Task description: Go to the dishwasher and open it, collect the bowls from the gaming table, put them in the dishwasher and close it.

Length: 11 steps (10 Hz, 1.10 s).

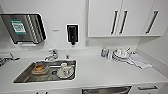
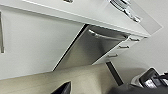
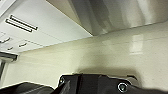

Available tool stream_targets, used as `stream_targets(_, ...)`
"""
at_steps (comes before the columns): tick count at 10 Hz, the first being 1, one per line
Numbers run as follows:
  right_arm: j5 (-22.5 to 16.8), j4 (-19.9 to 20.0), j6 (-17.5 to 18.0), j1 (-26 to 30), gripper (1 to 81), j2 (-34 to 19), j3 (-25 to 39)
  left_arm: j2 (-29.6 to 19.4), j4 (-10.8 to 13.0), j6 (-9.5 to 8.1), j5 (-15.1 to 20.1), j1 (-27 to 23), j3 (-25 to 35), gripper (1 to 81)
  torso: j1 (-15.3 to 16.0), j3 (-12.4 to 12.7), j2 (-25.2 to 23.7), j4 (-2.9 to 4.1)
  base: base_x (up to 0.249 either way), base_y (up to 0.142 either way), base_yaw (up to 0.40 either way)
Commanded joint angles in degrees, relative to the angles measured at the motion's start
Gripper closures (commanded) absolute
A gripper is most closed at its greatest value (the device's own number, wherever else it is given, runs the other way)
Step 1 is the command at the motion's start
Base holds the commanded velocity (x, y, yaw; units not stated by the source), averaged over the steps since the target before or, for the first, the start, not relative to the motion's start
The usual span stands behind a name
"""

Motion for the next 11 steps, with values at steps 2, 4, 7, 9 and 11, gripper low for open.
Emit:
stream_targets(2, -2.4, 0.7, 1.6, 6.9, 1.0, -3.8, 3.5, -4.4, 1.5, 0.32, 2.8, -6.7, 4.8, 1.0, 4.6, -3.7, -7.1, 0.0, 0.0, 0.0, 0.0)
stream_targets(4, -2.4, 0.8, 1.7, 7.9, 1.0, -4.3, 4.3, -5.0, 1.5, 0.32, 3.7, -7.7, 5.9, 1.0, 6.9, -6.8, -10.8, 0.0, 0.0, 0.0, 0.0)
stream_targets(7, -2.4, 1.2, 1.7, 8.2, 1.0, -4.6, 4.9, -5.2, 1.4, 0.32, 4.0, -8.0, 5.8, 1.0, 10.1, -11.3, -15.8, 0.0, 0.0, 0.0, 0.0)
stream_targets(9, -2.3, 1.2, 1.7, 8.7, 1.0, -4.6, 5.5, -5.2, 1.4, 0.32, 4.0, -8.0, 5.7, 1.0, 12.8, -15.5, -20.2, 0.0, 0.0, 0.0, 0.0)
stream_targets(11, -2.4, 1.2, 1.7, 8.9, 1.0, -4.3, 5.5, -5.3, 1.2, 0.32, 4.1, -8.0, 5.7, 1.0, 15.5, -14.0, -24.3, 0.0, 0.0, 0.0, 0.0)
